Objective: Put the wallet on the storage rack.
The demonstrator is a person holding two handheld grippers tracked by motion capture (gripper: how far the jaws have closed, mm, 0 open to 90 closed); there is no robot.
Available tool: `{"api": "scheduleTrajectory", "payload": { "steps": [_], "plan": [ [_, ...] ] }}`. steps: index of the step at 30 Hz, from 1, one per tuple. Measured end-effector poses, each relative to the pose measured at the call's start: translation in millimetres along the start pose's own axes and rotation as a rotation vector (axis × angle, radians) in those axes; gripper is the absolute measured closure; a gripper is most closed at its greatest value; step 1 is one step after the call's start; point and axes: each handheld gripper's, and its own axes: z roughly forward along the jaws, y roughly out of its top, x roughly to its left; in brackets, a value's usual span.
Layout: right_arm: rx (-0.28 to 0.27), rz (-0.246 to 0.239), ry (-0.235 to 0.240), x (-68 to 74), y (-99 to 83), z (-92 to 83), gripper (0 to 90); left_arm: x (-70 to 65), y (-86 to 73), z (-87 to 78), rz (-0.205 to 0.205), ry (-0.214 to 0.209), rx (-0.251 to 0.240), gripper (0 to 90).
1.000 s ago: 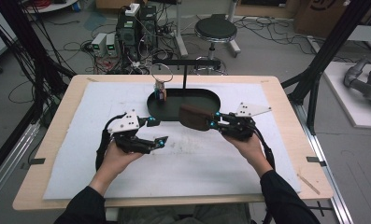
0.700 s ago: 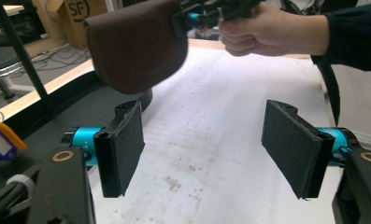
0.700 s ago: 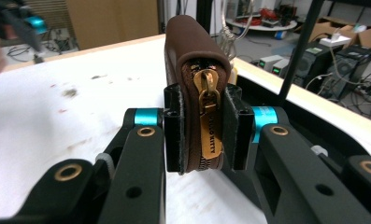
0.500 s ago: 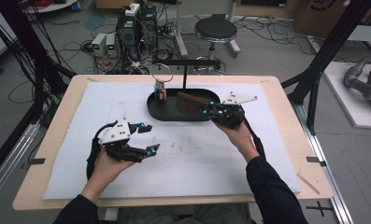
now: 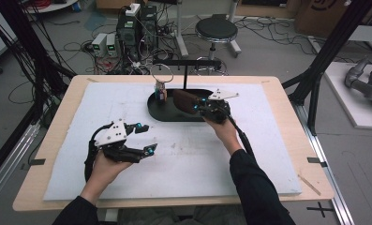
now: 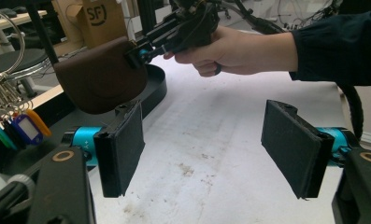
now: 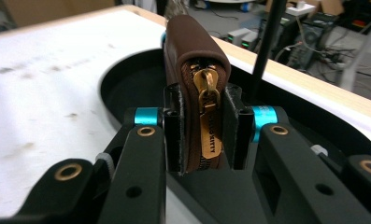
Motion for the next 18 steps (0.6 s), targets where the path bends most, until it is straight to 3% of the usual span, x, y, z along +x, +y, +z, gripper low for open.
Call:
{"api": "scheduleTrajectory", "payload": {
  "steps": [8,10,18],
  "plan": [
    [-0.034,0.016,-0.032,-3.7,-6.3,16.2,74.0,-0.7,-0.9,0.7,-0.003,0.001,-0.004,29.7],
    [-0.030,0.035,-0.024,-5.5,-9.0,18.7,74.1,-1.1,-1.0,1.1,-0.003,-0.001,-0.003,29.8],
    [-0.005,0.026,-0.026,-7.6,-15.7,26.2,73.9,-0.8,-2.1,1.0,-0.003,-0.001,-0.001,29.8]
  ]
}}
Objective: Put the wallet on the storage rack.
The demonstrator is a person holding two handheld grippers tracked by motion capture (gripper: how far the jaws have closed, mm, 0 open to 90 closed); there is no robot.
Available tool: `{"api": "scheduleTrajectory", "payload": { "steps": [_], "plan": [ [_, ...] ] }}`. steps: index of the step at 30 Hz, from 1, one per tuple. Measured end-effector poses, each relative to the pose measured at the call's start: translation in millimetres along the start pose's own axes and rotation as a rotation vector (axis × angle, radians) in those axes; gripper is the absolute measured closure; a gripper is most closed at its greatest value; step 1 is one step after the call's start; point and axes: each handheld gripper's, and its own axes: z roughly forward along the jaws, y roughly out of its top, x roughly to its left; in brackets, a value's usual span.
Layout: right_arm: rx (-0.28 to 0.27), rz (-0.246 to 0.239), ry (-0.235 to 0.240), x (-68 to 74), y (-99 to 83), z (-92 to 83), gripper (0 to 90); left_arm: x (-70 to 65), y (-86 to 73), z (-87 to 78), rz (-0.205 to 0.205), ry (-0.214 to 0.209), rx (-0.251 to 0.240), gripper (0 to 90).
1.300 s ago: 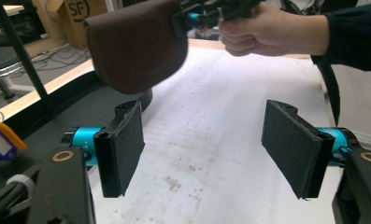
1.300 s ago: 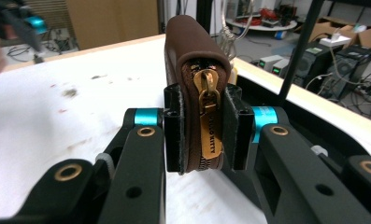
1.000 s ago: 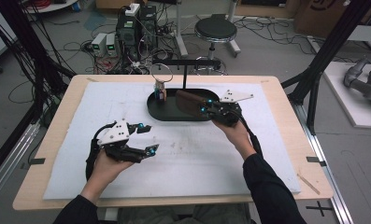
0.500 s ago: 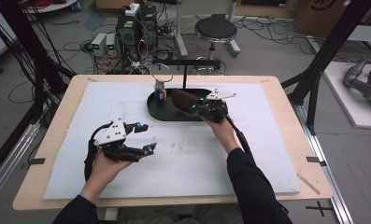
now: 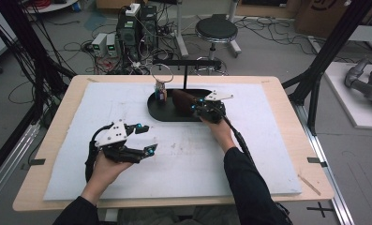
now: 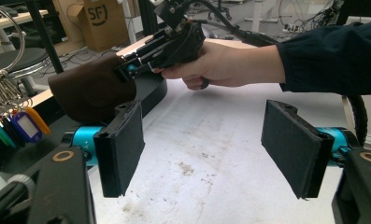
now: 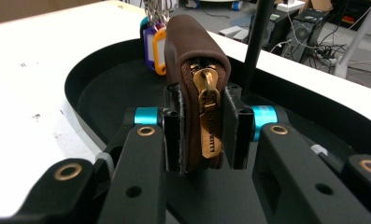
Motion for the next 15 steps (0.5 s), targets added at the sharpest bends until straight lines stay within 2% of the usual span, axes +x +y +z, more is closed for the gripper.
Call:
{"api": "scheduleTrajectory", "payload": {
  "steps": [6,15],
  "plan": [
    [0.002,0.009,0.001,-3.0,-0.9,-0.4,72.2,-0.9,0.3,0.2,0.003,-0.005,-0.002,29.7],
    [0.042,-0.021,-0.011,-1.4,1.0,-3.1,64.7,-2.0,-0.4,1.9,0.000,-0.013,0.004,29.8]
  ]
}}
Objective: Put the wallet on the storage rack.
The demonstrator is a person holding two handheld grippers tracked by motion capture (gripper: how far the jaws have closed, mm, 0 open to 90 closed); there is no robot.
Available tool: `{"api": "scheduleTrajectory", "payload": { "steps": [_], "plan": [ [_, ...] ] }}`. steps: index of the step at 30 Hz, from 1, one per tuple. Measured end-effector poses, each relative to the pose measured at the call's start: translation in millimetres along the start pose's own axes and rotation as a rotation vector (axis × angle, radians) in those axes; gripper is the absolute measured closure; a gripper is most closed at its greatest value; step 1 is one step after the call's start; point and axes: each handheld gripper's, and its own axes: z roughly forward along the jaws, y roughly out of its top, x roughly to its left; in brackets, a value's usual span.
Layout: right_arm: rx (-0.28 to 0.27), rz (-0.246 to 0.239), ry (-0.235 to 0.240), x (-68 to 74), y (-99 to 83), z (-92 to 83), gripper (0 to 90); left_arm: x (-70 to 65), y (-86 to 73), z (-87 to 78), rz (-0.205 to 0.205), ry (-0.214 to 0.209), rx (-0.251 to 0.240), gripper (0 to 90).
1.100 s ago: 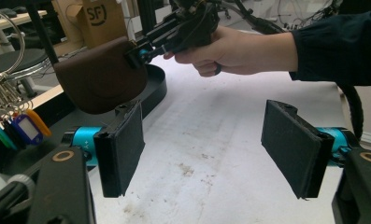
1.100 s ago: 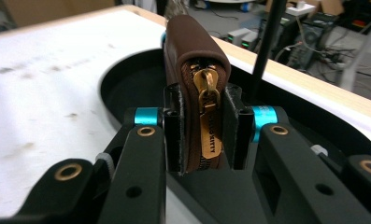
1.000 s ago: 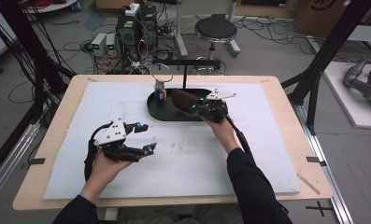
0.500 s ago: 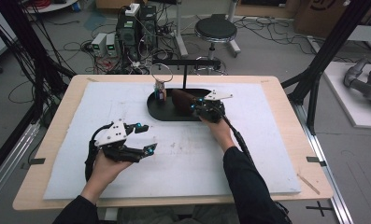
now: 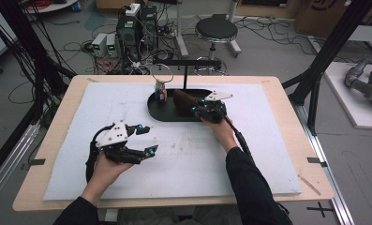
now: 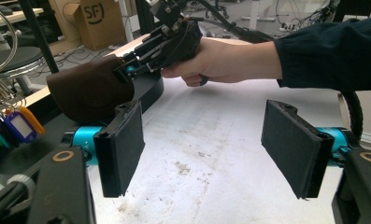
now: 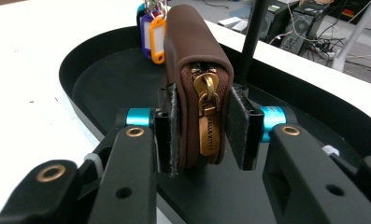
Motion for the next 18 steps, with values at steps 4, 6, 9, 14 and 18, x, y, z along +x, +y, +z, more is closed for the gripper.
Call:
{"api": "scheduleTrajectory", "payload": {
  "steps": [4,6,9,14,18],
  "plan": [
    [0.011,-0.017,-0.030,-0.1,1.0,-1.3,60.0,-0.3,-0.6,1.0,-0.001,-0.002,0.006,29.8],
    [0.019,-0.026,-0.033,0.4,1.5,-2.0,59.6,-0.4,-0.7,1.3,-0.001,-0.002,0.004,29.7],
    [0.025,-0.024,-0.036,0.1,1.7,-2.8,57.0,-0.3,-0.7,1.3,-0.001,-0.002,0.006,29.8],
    [0.028,-0.002,-0.050,-3.4,2.3,-5.5,43.8,0.2,-1.1,1.1,-0.005,-0.001,0.004,29.8],
    [0.033,0.016,-0.056,-5.4,5.1,-11.6,34.9,2.1,-3.1,1.6,-0.015,0.001,0.004,29.8]
  ]
}}
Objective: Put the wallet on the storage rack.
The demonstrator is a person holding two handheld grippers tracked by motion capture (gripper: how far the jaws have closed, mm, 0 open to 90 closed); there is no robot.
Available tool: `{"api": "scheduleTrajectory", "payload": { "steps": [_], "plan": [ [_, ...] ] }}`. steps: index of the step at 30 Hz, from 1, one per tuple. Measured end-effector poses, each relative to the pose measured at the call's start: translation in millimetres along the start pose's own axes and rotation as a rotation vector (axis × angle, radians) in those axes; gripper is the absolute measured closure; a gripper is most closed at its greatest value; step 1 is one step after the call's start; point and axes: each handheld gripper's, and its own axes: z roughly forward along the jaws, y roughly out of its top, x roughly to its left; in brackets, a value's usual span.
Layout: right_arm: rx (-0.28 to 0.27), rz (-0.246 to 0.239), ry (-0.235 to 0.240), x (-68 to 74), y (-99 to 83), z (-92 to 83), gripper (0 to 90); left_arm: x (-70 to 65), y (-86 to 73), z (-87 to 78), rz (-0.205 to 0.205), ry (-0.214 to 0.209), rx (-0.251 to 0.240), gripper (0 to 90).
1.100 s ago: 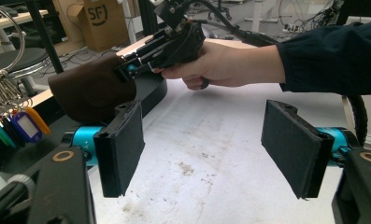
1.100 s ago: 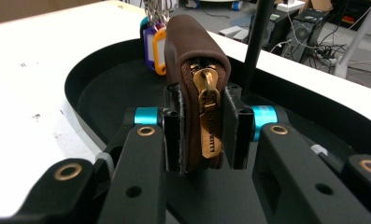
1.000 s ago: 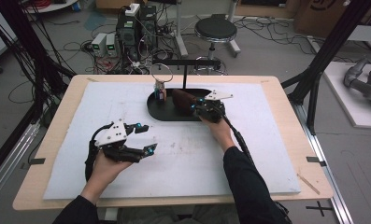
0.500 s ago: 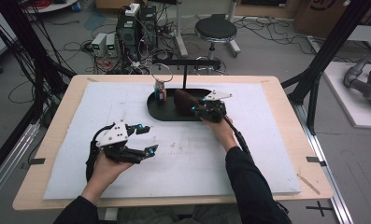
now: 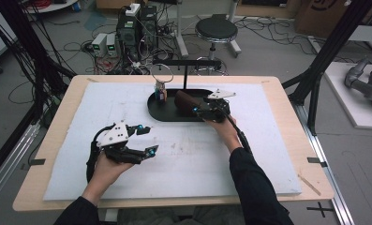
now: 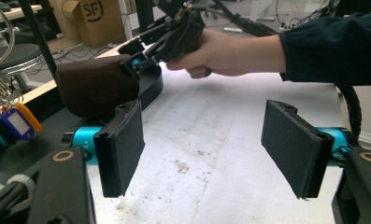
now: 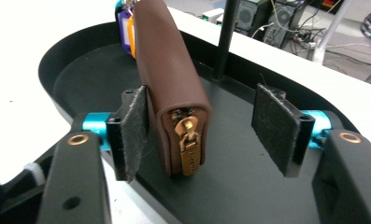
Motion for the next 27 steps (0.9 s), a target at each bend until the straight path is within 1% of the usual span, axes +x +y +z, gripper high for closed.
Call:
{"api": "scheduleTrajectory", "payload": {
  "steps": [3,5,6,8,9,13,19,21,23,27],
  "plan": [
    [0.001,0.013,0.025,-2.3,3.8,-9.1,33.6,2.2,-2.1,0.3,-0.007,0.005,0.003,29.8],
    [0.002,0.001,0.034,-3.1,6.9,-16.5,32.8,4.4,-3.2,-0.3,-0.012,0.011,0.008,29.7],
    [0.003,-0.007,0.039,-3.1,8.3,-20.7,32.8,5.5,-3.9,-0.6,-0.019,0.016,0.007,29.7],
    [-0.004,-0.008,0.056,-5.1,10.6,-30.7,32.1,8.0,-5.3,-1.8,-0.030,0.023,0.005,29.7],
    [-0.007,0.002,0.063,-6.2,11.3,-35.2,31.4,8.9,-5.7,-2.4,-0.029,0.027,0.006,29.7],
    [-0.020,0.007,0.083,-12.0,11.3,-54.4,30.8,12.8,-6.9,-4.7,-0.038,0.041,0.005,29.7],
    [-0.051,0.015,0.108,-18.2,4.2,-92.9,28.6,20.5,-8.1,-2.7,-0.053,0.066,0.015,29.7],
    [-0.061,0.008,0.107,-18.5,1.4,-103.5,28.1,21.9,-7.9,-1.5,-0.057,0.070,0.016,29.6],
    [-0.070,0.007,0.109,-18.9,-2.4,-115.9,27.8,21.7,-7.3,-0.4,-0.060,0.088,0.022,29.6],
    [-0.096,0.026,0.114,-18.6,-13.2,-140.1,27.5,21.5,-5.5,0.7,-0.070,0.120,0.013,30.1]
  ]
}}
